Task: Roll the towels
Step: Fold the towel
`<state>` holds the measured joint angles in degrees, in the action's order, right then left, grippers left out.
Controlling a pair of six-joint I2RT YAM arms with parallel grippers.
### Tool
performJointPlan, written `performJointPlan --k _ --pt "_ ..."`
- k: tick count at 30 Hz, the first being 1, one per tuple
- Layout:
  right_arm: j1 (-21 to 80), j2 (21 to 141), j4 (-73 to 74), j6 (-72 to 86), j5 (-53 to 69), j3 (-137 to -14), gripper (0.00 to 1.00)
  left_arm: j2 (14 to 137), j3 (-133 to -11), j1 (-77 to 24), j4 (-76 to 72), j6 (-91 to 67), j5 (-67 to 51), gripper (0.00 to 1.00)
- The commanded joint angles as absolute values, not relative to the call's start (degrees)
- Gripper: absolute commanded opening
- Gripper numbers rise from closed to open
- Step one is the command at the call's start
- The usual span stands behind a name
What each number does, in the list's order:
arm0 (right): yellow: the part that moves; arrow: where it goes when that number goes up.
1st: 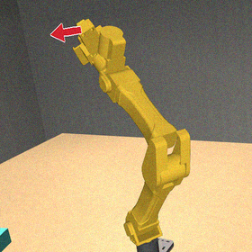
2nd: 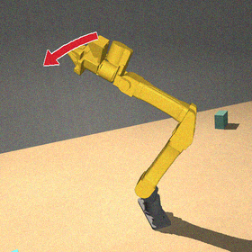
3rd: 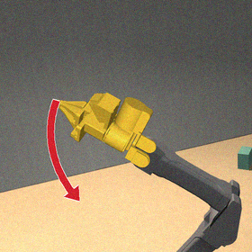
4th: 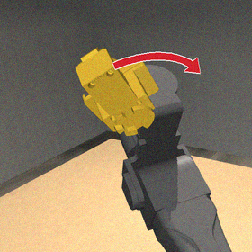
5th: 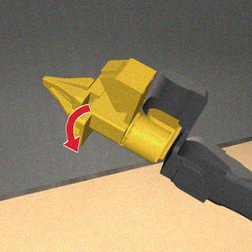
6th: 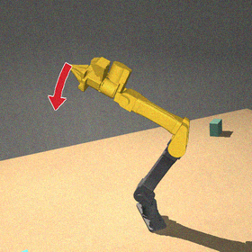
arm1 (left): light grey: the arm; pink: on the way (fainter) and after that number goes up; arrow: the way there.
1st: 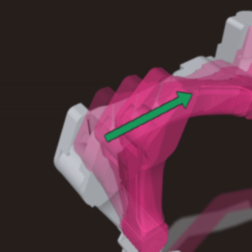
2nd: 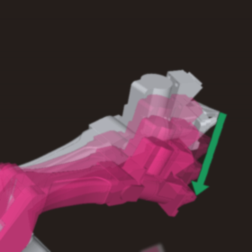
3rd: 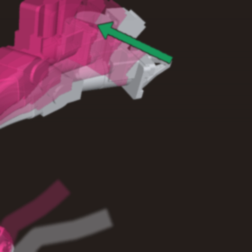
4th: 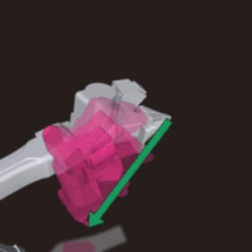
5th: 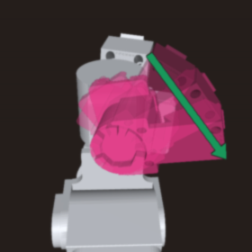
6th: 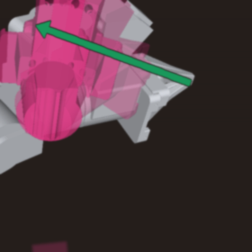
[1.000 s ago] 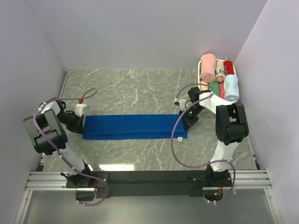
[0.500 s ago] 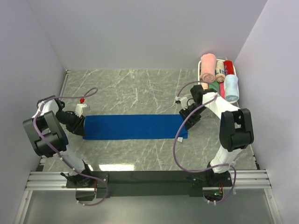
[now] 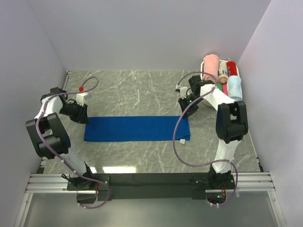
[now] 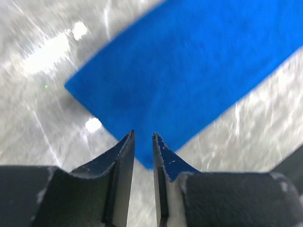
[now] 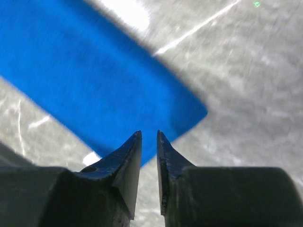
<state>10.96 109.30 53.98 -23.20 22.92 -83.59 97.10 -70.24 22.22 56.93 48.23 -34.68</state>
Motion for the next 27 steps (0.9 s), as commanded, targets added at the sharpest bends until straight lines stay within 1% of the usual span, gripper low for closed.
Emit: performJointPlan --k 1,4,7,12,17,20,23,24,25,27 --pt "11.78 112.76 49.40 -17.33 20.66 -86.31 0.26 97.38 -69.61 20.83 47.38 36.07 -36.21 0.27" --pt "11.78 115.75 47.99 -16.09 18.64 -86.13 0.22 100.89 -69.08 20.48 41.50 28.51 -35.86 0.23" --pt "11.78 117.94 46.76 -15.03 15.56 -85.70 0.20 105.28 -68.82 20.48 36.40 22.09 -32.98 0.19" --pt "11.52 118.65 45.26 -13.89 10.20 -84.46 0.18 109.24 -68.73 20.57 33.14 18.37 -27.87 0.15" --pt "11.34 121.01 46.40 -12.40 7.57 -87.71 0.16 111.44 -70.83 20.57 30.85 15.47 -20.75 0.12" --pt "11.42 123.21 48.24 -12.04 7.38 -91.92 0.16 114.07 -75.57 20.57 32.59 15.21 -22.83 0.13" --pt "11.51 124.01 49.65 -12.30 8.87 -95.79 0.18 115.75 -81.11 20.48 35.32 15.12 -27.58 0.16" --pt "11.43 123.84 49.83 -12.91 9.66 -97.11 0.20 115.75 -82.34 20.39 36.55 15.12 -30.03 0.18" --pt "11.43 123.32 49.75 -13.09 10.02 -97.38 0.25 115.32 -82.44 20.30 36.91 15.55 -30.93 0.18" --pt "11.43 120.95 48.87 -13.36 9.93 -97.73 0.29 113.39 -81.66 20.04 37.52 15.91 -31.81 0.20"
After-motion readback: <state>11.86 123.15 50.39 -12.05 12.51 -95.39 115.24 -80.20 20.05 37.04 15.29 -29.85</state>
